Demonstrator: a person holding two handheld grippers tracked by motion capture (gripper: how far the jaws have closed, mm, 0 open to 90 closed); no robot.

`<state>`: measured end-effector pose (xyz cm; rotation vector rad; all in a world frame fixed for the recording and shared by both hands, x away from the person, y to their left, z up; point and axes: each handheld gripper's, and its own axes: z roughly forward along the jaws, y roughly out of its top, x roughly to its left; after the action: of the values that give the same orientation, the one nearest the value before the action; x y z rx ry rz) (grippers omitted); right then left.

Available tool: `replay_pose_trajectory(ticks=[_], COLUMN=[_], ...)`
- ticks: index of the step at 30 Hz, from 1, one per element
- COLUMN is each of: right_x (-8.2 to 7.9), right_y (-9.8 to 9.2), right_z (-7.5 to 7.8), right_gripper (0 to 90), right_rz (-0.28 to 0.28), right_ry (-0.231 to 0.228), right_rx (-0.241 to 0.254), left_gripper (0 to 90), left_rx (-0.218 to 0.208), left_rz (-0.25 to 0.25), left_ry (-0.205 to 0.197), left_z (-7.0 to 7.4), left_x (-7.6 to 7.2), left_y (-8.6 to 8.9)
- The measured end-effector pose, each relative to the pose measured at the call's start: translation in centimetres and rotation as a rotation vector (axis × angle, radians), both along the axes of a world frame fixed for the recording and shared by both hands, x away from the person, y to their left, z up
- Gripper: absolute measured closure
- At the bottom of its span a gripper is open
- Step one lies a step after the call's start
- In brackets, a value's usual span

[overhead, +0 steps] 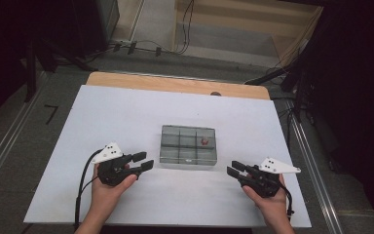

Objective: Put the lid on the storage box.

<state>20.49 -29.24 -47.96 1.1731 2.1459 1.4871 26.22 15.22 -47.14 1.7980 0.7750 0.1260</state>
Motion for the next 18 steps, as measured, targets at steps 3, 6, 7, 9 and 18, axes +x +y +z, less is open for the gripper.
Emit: replay_pose_trajectory(ticks=[3,6,7,9,18], right_x=[-0.7,-1.2,-1.4,-1.7,-2.7], right_y=[-0.5,-1.2,-1.4,-1.8,-4.1], right_z=[0.3,0.5,0.6,0.6,0.7], right_gripper=[52.0,47.0,45.6,41.6,21.4], right_rz=[-0.003,-0.008,-0.013,-0.020,-0.073], right_ry=[-0.019,-0.036,-0.038,-0.043,-0.044], right_rx=[0.009,0.019,0.019,0.017,0.009], left_gripper=[38.5,30.0,27.4,24.5,15.2], left_rx=[-0.015,-0.020,-0.019,-0.018,-0.012], left_rz=[0.005,0.005,0.007,0.008,0.039], left_ry=[-0.017,-0.024,-0.026,-0.032,-0.043], left_z=[0.3,0.5,0.6,0.7,0.8], left_x=[-0.3,-0.6,-0.7,-1.0,-1.6], left_y=[0.6,1.0,1.2,1.5,3.3])
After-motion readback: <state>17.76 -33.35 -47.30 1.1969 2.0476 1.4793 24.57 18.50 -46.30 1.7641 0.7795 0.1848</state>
